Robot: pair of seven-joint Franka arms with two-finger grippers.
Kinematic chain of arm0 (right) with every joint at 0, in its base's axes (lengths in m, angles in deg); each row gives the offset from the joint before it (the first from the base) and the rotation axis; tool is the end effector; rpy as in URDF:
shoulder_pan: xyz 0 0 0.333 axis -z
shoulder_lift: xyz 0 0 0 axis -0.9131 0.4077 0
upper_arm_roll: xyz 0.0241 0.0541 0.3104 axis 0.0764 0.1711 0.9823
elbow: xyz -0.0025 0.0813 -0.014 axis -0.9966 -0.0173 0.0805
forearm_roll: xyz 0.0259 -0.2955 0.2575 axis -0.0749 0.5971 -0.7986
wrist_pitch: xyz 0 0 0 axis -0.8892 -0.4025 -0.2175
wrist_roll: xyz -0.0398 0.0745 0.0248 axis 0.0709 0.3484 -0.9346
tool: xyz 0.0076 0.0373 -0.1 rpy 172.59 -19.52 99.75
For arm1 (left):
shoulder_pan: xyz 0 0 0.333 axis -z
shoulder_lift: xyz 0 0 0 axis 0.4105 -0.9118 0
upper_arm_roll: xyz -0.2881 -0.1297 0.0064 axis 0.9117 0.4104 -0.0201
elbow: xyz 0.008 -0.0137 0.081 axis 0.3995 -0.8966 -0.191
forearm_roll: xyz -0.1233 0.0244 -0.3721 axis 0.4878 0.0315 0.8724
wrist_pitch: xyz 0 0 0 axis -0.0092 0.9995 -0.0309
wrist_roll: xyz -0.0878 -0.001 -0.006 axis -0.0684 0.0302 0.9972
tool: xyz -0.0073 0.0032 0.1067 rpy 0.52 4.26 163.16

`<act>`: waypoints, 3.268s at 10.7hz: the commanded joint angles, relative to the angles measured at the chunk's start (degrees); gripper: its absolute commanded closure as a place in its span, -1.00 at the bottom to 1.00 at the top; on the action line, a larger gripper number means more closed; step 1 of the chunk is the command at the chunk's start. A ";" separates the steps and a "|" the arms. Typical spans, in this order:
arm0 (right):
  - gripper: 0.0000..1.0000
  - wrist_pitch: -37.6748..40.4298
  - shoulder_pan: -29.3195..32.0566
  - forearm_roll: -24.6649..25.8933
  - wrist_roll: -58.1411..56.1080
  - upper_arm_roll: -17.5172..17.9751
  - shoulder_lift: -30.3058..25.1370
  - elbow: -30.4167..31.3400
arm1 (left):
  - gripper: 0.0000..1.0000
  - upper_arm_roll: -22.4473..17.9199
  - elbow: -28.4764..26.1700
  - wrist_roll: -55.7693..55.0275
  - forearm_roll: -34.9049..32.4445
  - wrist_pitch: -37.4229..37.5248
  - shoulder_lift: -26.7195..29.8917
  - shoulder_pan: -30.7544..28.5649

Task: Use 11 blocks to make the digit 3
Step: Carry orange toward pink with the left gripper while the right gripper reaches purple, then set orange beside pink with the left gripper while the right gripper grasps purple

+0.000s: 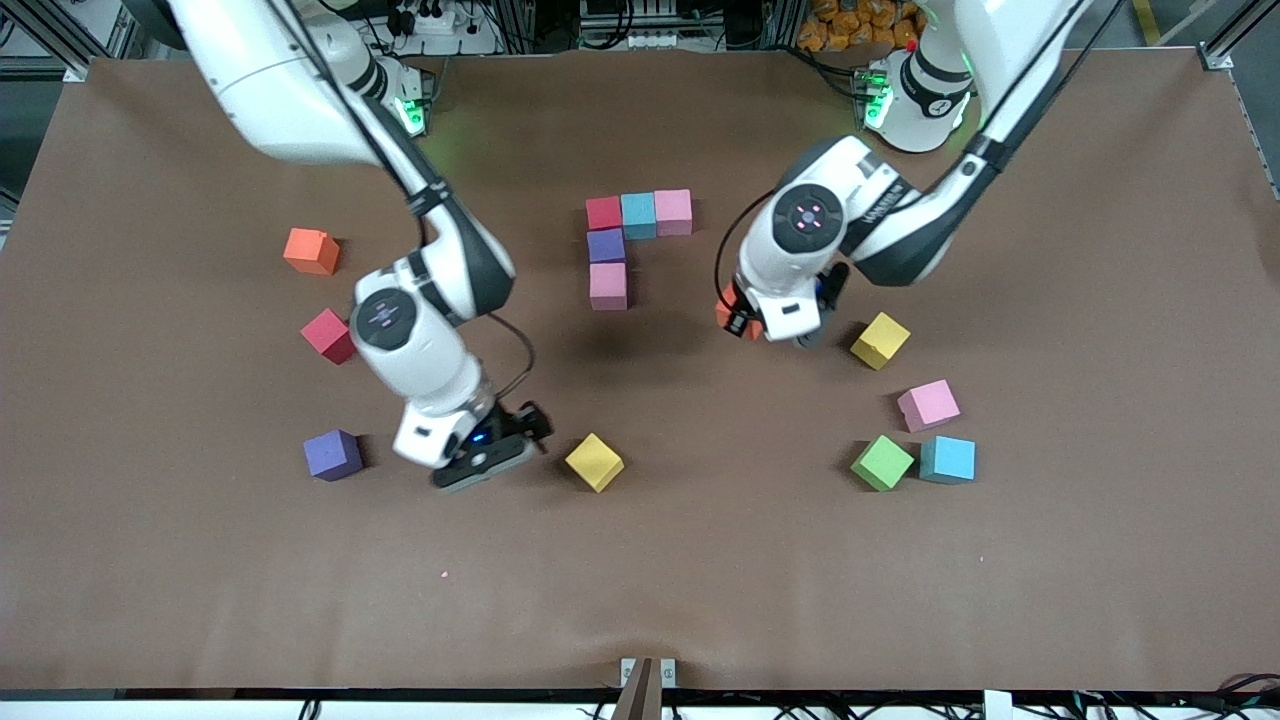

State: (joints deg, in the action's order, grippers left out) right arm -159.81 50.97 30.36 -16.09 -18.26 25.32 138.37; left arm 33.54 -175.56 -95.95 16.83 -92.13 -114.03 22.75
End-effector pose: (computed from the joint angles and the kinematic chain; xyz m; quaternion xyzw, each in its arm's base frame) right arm 0.6693 0.2578 0.2877 -0.9778 -0.1696 -0.1120 0.0501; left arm 0.4603 -0.3912 0.3071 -0.8329 -0.5460 0.0891 0.0146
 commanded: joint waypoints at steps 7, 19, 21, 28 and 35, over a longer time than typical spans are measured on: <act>-1.00 2.51 20.67 0.46 -19.21 0.02 -7.47 10.37 | 0.37 0.27 -11.91 -33.43 -0.31 -21.62 -1.43 4.65; -1.00 -2.13 20.69 0.80 -24.32 -0.25 -1.51 13.89 | 0.39 -2.90 -6.64 -37.94 -0.84 -28.04 -10.84 10.53; -1.00 -2.32 20.51 0.80 -24.33 -0.33 -0.53 13.89 | 0.39 -4.29 -5.67 -37.94 -0.84 -28.13 -11.29 12.46; 0.39 -1.19 20.33 0.72 -27.84 -0.16 -4.12 13.18 | 0.39 -4.48 -4.27 -37.94 -0.84 -28.21 -12.69 13.43; 0.39 4.62 14.72 0.01 -16.52 2.39 -9.32 13.19 | 0.29 -4.57 -4.27 -37.85 -0.84 -28.21 -13.31 13.70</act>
State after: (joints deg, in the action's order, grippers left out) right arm -155.78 66.61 30.35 -35.41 -16.06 17.52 150.59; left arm 29.32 -180.60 -132.45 16.83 -119.84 -126.74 35.81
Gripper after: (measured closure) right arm 0.423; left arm 0.449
